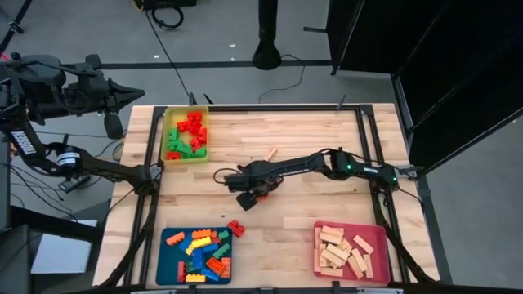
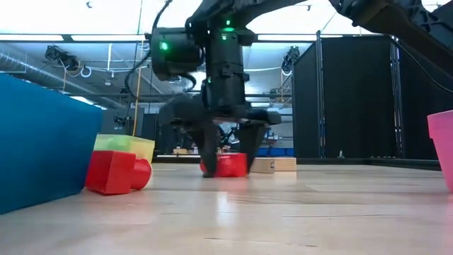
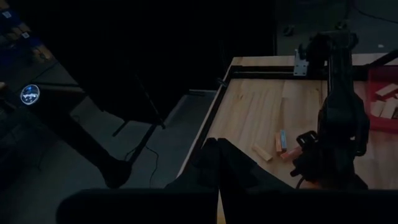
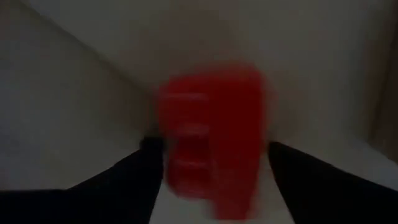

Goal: Sort blocks by size
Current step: Put the round orange game piece into the yellow bin

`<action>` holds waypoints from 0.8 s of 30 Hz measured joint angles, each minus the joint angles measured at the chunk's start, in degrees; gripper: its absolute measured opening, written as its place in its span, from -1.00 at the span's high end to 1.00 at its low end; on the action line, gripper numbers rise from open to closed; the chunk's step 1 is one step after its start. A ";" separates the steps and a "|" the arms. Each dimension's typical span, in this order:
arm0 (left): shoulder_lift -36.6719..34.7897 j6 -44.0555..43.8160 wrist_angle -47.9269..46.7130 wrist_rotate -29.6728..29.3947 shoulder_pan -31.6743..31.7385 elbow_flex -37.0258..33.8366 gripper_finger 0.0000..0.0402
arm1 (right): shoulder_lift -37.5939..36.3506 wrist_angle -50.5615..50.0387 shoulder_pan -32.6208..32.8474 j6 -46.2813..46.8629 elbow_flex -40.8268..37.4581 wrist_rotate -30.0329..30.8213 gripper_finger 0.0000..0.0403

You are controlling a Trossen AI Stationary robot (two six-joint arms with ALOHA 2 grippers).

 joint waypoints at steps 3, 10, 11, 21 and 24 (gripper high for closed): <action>0.00 -0.01 0.00 -0.04 0.00 0.00 0.99 | -0.17 -0.24 -0.07 0.08 -1.48 -0.41 -0.26; 0.00 -0.01 0.00 -0.60 0.00 0.00 0.99 | -0.17 -0.77 -0.59 -1.34 -1.45 -0.11 0.12; 0.00 -0.01 0.00 -0.62 0.01 0.00 0.99 | -0.08 -0.96 -0.61 -1.78 -1.09 -0.11 0.12; 0.00 0.03 0.00 -0.83 0.00 0.00 0.99 | 0.35 5.47 -3.36 -8.41 6.22 0.55 0.12; 0.00 0.05 0.00 -0.83 0.01 0.00 0.99 | 0.35 14.59 -4.76 -9.80 8.57 0.54 0.12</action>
